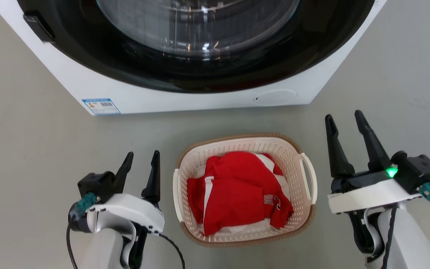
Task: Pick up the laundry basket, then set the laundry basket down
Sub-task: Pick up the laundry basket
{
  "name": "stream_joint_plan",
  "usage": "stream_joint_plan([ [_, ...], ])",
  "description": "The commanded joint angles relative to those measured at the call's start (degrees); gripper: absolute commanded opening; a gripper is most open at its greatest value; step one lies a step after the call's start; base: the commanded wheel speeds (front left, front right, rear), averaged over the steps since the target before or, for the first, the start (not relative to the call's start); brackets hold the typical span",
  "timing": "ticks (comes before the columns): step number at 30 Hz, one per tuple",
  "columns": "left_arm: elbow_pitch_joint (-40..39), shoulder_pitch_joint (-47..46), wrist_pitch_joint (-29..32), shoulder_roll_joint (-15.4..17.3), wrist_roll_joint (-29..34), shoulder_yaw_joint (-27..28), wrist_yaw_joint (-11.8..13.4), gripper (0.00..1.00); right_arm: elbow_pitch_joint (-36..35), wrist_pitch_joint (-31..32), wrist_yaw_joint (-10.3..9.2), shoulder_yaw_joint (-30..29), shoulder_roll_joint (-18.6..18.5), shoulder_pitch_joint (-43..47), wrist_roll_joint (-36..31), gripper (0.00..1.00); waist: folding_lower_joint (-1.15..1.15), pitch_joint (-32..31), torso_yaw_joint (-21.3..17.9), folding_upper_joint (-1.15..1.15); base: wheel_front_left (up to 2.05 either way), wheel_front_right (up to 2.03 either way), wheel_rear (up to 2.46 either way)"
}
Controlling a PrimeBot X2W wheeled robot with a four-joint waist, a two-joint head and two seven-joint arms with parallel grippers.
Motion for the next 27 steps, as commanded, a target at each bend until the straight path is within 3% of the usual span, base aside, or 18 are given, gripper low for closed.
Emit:
stream_joint_plan([
  [1,0.0,-2.3,-0.4,0.6,-0.9,1.5,-0.4,1.0,-1.7,-0.8,0.41,1.2,-0.4,-1.2,0.4,1.0,0.0,1.7,-0.1,0.0,0.0,0.0,0.0],
  [18,21.4,-13.9,-0.4,0.6,-4.7,-0.6,-1.4,1.0,-3.7,-0.8,0.41,1.0,-1.3,-5.0,1.6,1.0,0.0,13.7,-2.0,0.0,0.0,0.0,0.0],
  [27,28.3,-19.4,-0.4,0.6,-7.2,-3.2,-1.3,1.0,-5.1,-0.8,0.41,0.9,-1.4,-7.3,1.8,1.0,0.0,20.7,-3.1,0.0,0.0,0.0,0.0],
])
